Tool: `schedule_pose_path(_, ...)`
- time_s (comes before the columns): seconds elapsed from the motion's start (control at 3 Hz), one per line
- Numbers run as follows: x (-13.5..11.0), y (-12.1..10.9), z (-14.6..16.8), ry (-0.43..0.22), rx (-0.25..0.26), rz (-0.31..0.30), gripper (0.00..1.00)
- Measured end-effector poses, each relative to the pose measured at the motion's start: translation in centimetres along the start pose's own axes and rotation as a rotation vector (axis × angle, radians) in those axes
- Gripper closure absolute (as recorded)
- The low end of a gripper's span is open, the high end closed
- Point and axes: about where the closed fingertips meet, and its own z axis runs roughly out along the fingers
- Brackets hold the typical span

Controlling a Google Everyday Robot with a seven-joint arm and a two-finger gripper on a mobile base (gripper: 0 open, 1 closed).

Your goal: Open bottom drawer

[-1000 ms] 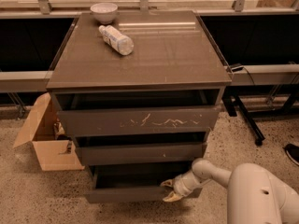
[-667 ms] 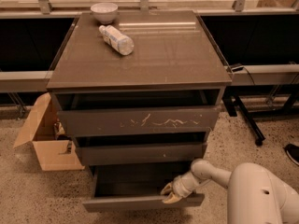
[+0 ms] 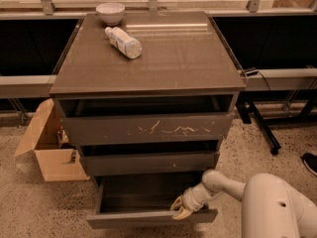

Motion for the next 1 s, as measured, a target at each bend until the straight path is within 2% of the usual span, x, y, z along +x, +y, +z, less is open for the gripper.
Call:
schedule_pose_path(0.67, 0.0, 0.0, 0.0, 0.0, 0.0, 0.0, 0.26)
schedule_pose_path(1.0, -0.07, 0.19, -0.11, -0.005, -0.001, -0.005, 0.0)
